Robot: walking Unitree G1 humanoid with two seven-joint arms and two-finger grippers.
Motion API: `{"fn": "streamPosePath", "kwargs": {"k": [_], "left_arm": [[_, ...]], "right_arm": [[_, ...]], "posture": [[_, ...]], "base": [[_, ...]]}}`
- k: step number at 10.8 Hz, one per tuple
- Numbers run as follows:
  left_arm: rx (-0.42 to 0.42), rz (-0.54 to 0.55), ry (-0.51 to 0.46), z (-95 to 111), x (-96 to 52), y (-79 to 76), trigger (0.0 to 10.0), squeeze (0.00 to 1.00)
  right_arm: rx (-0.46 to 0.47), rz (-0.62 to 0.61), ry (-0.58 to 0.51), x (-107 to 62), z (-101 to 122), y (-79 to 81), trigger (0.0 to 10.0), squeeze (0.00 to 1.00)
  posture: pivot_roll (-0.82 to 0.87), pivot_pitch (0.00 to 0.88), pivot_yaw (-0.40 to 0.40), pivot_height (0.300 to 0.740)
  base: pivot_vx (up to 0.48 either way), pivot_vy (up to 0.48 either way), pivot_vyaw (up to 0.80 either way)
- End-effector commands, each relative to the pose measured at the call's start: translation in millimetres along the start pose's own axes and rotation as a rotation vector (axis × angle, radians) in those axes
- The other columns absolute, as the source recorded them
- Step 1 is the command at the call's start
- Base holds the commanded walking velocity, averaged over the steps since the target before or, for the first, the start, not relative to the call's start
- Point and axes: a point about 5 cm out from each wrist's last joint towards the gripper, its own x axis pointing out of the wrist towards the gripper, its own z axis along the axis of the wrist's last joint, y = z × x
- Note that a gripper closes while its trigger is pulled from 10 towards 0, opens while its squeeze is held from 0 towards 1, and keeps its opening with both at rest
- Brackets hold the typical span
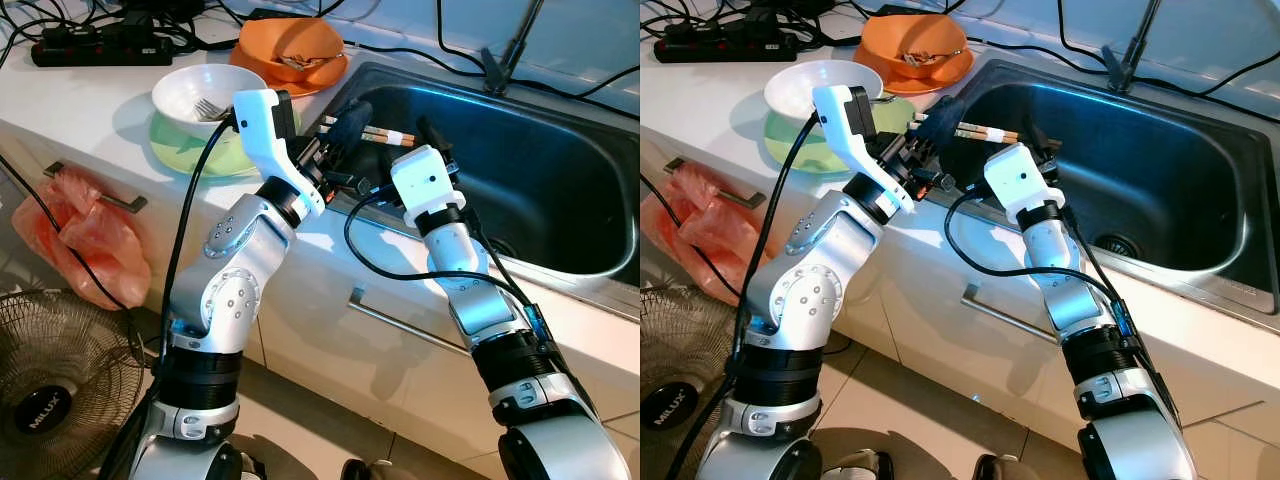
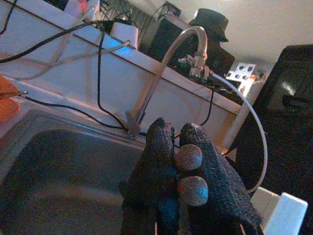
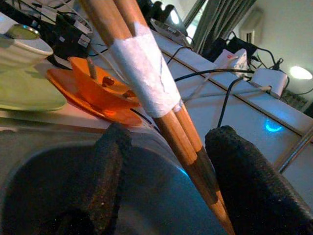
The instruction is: Kitchen organization
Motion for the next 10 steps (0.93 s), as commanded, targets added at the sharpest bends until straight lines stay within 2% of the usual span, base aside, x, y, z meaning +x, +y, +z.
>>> {"fn": "streamPosePath", "kwargs": {"k": [1, 3, 5, 6, 10], "left_arm": [[-0.010, -0.070, 0.008, 0.3, -0.1, -10.6, 10.0, 0.00], [0.027, -0.085, 0.067, -7.5, -1.2, -11.9, 10.0, 0.00], [0.064, -0.081, 0.073, -6.2, -0.8, -12.0, 10.0, 0.00], [0.084, -0.039, 0.066, -5.7, 0.4, -6.3, 10.0, 1.00], [0.103, 0.030, 0.024, 1.3, 1.9, 1.6, 10.0, 1.00]], "right_arm": [[-0.013, -0.002, 0.008, 3.1, -0.2, -2.3, 0.0, 0.00], [-0.016, -0.006, 0.010, 3.1, -0.5, -2.3, 0.0, 0.00], [-0.017, -0.011, 0.014, 2.9, -1.6, -2.8, 0.0, 0.00], [-0.016, -0.012, 0.015, 3.0, -1.9, -2.6, 0.0, 0.00], [-0.014, -0.012, 0.017, 2.4, -2.7, -3.0, 0.0, 0.00]], "posture": [[0.09, 0.117, -0.027, 0.740], [0.09, 0.118, -0.027, 0.740], [0.09, 0.118, -0.027, 0.740], [0.09, 0.118, -0.026, 0.740], [0.09, 0.116, -0.028, 0.740]], "base": [[0.000, 0.000, 0.00], [0.000, 0.000, 0.00], [0.000, 0.000, 0.00], [0.000, 0.000, 0.00], [0.000, 0.000, 0.00]]}}
